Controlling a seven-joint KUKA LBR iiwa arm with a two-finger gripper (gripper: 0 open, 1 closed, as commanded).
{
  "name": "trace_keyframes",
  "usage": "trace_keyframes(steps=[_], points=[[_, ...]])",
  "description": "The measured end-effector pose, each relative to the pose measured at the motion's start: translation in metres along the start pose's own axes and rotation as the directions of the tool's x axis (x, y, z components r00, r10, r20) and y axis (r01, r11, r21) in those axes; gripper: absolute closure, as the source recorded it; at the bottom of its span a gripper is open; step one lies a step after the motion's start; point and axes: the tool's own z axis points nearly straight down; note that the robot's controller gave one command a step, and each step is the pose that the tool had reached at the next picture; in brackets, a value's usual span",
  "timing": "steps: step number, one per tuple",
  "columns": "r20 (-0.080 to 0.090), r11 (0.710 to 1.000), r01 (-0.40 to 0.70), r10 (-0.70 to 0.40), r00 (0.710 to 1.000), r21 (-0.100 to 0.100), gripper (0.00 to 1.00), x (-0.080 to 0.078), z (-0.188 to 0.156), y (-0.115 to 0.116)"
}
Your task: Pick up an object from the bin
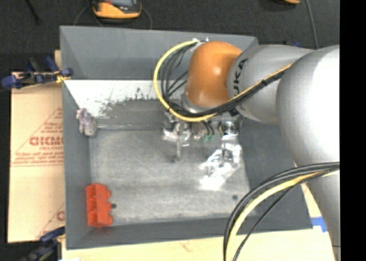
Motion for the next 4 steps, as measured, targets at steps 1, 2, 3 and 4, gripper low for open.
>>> trace_keyframes(steps=[1, 2, 3, 4], points=[[0.000, 0.943, 0.333, -0.333, 0.943, 0.001, 0.00, -0.0070, -0.0027, -0.0018], [0.001, 0.945, 0.328, -0.328, 0.945, -0.002, 0.00, -0.0090, -0.0047, -0.0024], [0.003, 0.947, 0.322, -0.322, 0.947, -0.003, 0.00, -0.0111, -0.0063, -0.0028], [0.006, 0.948, 0.317, -0.317, 0.948, -0.002, 0.00, -0.0134, -0.0081, -0.0035]])
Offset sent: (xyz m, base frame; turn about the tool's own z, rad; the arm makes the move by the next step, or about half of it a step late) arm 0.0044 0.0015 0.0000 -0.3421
